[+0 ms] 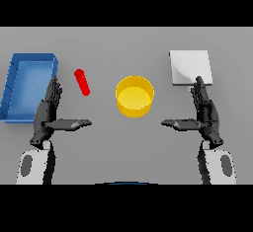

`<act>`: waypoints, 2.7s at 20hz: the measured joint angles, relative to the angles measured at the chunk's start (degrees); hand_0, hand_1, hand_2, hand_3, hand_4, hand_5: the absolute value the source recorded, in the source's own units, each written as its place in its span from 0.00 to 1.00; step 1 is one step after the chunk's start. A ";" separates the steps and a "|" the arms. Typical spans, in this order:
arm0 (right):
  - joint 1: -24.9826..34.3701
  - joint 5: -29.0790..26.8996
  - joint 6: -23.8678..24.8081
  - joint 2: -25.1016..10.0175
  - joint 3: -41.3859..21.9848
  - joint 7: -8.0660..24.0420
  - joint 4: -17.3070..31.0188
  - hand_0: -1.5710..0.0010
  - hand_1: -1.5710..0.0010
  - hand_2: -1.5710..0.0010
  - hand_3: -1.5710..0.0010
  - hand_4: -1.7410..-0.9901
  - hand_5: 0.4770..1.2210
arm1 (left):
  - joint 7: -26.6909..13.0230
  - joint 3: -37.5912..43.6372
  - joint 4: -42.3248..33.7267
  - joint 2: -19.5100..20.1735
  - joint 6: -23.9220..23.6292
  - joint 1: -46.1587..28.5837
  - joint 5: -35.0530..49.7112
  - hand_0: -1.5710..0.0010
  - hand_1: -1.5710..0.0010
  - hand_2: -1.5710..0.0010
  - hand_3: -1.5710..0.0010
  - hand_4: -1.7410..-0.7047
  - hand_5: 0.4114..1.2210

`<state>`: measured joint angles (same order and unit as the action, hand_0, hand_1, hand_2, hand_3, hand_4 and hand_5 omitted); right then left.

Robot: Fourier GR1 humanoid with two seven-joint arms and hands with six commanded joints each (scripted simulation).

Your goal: Pick up the red beaker and tilt it to pour out 1 green nut into yellow bowl. Pick up the yellow bowl and place it on the metallic measuring scale.

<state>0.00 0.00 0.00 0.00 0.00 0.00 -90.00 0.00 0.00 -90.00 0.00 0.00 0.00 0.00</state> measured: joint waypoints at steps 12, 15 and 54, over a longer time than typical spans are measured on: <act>-5.81 15.40 3.50 -3.68 -7.50 -5.50 -6.78 1.00 1.00 1.00 1.00 0.67 0.27 | -2.71 -5.22 -7.35 4.00 1.02 -4.10 -6.62 1.00 1.00 1.00 1.00 0.50 0.31; -5.86 14.57 2.55 -3.74 -7.65 -5.20 -7.61 1.00 1.00 1.00 1.00 0.65 0.28 | -3.90 -5.77 -5.90 4.06 1.28 -2.51 -7.47 1.00 1.00 1.00 1.00 0.47 0.33; -5.27 10.48 1.04 -3.56 -5.55 -5.33 -7.10 1.00 1.00 1.00 1.00 0.59 0.27 | 9.57 4.42 38.99 -0.53 -5.85 30.27 -10.10 0.15 0.15 0.14 0.14 0.23 0.89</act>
<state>-5.27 10.48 1.04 -3.56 -5.55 -5.33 -97.10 9.57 4.42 -51.01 -0.53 -5.85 30.27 -10.10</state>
